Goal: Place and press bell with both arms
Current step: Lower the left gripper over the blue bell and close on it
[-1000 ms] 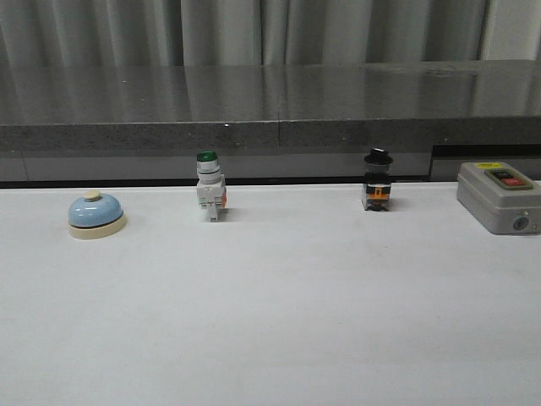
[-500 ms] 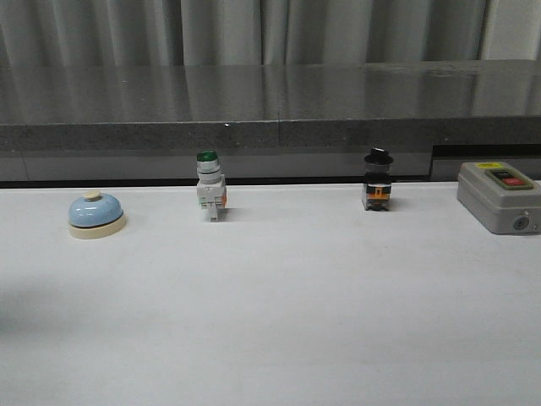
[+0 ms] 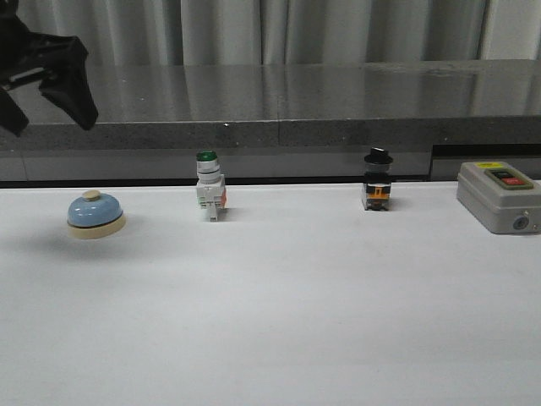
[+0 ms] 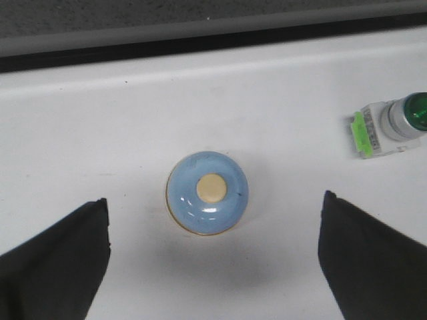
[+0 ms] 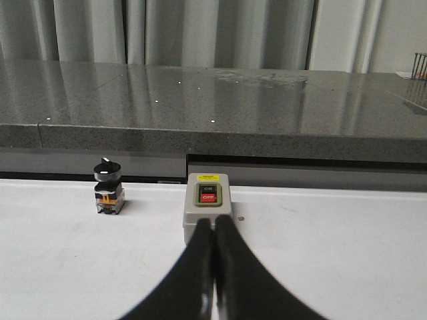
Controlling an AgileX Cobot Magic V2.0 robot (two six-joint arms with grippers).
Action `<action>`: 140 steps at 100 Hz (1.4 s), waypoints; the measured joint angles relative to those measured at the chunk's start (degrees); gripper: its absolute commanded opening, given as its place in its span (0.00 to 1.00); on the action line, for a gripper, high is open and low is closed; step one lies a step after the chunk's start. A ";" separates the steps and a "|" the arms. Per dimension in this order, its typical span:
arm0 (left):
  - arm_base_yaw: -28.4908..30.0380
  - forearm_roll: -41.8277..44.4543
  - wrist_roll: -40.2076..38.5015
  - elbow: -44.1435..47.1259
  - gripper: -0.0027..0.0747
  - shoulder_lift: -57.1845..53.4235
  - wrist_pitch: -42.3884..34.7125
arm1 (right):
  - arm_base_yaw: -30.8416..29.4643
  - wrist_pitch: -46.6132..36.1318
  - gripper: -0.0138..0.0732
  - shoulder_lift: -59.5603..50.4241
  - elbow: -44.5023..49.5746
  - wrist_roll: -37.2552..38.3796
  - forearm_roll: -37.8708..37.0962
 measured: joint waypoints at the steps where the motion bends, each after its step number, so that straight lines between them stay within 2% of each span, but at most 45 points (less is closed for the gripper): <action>1: 0.00 0.00 0.00 -0.33 0.81 0.69 0.19 | 0.00 0.00 0.09 0.00 0.00 0.00 0.00; 21: 0.00 0.26 0.00 -8.71 0.81 9.00 6.55 | 0.00 0.00 0.09 0.00 0.00 0.00 0.00; 42: 0.00 0.50 0.00 -13.73 0.81 15.55 8.68 | 0.00 0.00 0.09 0.00 0.00 0.00 0.00; 69: 0.00 1.44 0.00 -16.31 0.81 21.94 9.17 | 0.00 0.00 0.09 0.00 0.00 0.00 0.00; 92: -0.09 1.53 0.00 -16.35 0.80 23.28 9.17 | 0.00 0.00 0.09 0.00 0.00 0.00 0.00; 104: -0.09 1.53 0.00 -16.44 0.74 23.39 9.17 | 0.00 0.00 0.09 0.00 0.00 0.00 0.00; 128: -0.09 1.53 0.00 -16.44 0.52 23.49 9.43 | 0.00 0.00 0.09 0.00 0.00 0.00 0.00; 140: -0.09 1.53 0.00 -17.11 0.47 23.61 9.93 | 0.00 0.00 0.09 0.00 0.00 0.00 0.00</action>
